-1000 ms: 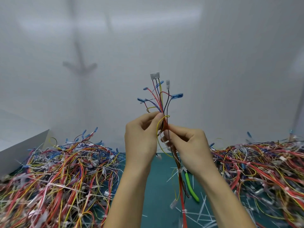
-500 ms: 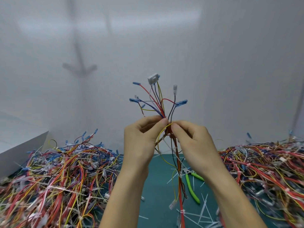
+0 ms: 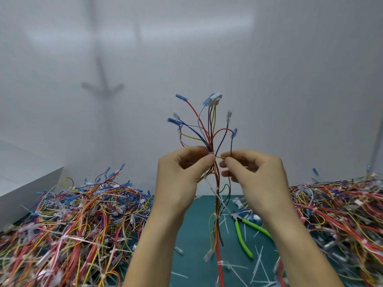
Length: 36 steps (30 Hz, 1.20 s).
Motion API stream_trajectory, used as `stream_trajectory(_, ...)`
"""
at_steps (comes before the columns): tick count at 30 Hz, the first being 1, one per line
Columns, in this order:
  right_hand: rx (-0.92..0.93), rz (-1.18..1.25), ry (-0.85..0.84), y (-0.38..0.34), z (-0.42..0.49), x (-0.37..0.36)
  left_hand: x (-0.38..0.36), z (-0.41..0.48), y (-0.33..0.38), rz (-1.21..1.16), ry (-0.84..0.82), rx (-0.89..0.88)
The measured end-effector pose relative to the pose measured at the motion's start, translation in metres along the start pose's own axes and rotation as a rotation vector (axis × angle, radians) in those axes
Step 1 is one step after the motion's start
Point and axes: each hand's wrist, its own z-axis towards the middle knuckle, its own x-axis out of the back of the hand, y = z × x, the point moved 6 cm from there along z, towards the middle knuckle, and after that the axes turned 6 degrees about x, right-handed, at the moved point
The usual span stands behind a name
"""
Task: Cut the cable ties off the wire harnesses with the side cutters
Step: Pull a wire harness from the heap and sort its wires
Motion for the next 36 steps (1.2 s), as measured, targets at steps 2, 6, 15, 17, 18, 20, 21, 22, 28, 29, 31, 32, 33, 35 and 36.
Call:
stream_trajectory(2,0.000,0.016,0.025,0.001,0.001,0.004,0.000,-0.001,0.002,-0.014,-0.028,0.009)
stream_trajectory(6,0.007,0.043,0.004,-0.001,0.001,0.003,-0.002,-0.001,0.004,-0.021,-0.064,0.011)
stream_trajectory(15,-0.010,0.150,-0.076,-0.007,-0.001,-0.004,0.001,0.002,-0.002,-0.088,-0.072,0.068)
stream_trajectory(17,-0.019,0.179,-0.079,-0.008,-0.001,-0.003,0.002,0.002,-0.003,-0.080,-0.073,0.075)
stream_trajectory(18,-0.022,0.187,-0.080,-0.008,-0.001,-0.003,0.001,0.002,-0.004,-0.075,-0.073,0.077)
stream_trajectory(20,-0.026,0.196,-0.081,-0.009,-0.002,-0.003,0.001,0.001,-0.003,-0.068,-0.073,0.078)
stream_trajectory(21,-0.027,0.197,-0.082,-0.010,-0.002,-0.003,0.000,0.000,-0.003,-0.067,-0.074,0.077)
stream_trajectory(22,-0.029,0.198,-0.082,-0.010,-0.002,-0.003,-0.001,0.000,-0.002,-0.067,-0.077,0.076)
stream_trajectory(28,-0.052,0.208,-0.100,-0.010,-0.002,-0.004,0.000,0.000,-0.002,-0.040,-0.078,0.069)
stream_trajectory(29,-0.054,0.211,-0.102,-0.010,-0.002,-0.004,0.000,0.000,-0.001,-0.035,-0.074,0.065)
stream_trajectory(31,-0.059,0.215,-0.107,-0.011,-0.002,-0.004,0.000,0.000,-0.001,-0.029,-0.067,0.059)
stream_trajectory(32,-0.061,0.217,-0.109,-0.010,-0.002,-0.004,0.000,0.000,-0.001,-0.028,-0.064,0.057)
stream_trajectory(33,-0.062,0.218,-0.112,-0.010,-0.002,-0.004,0.000,0.000,-0.001,-0.026,-0.063,0.057)
stream_trajectory(35,-0.065,0.211,-0.119,-0.010,-0.002,-0.004,0.000,0.000,0.000,-0.017,-0.060,0.052)
stream_trajectory(36,-0.065,0.209,-0.123,-0.010,-0.002,-0.004,0.000,0.000,0.000,-0.013,-0.061,0.049)
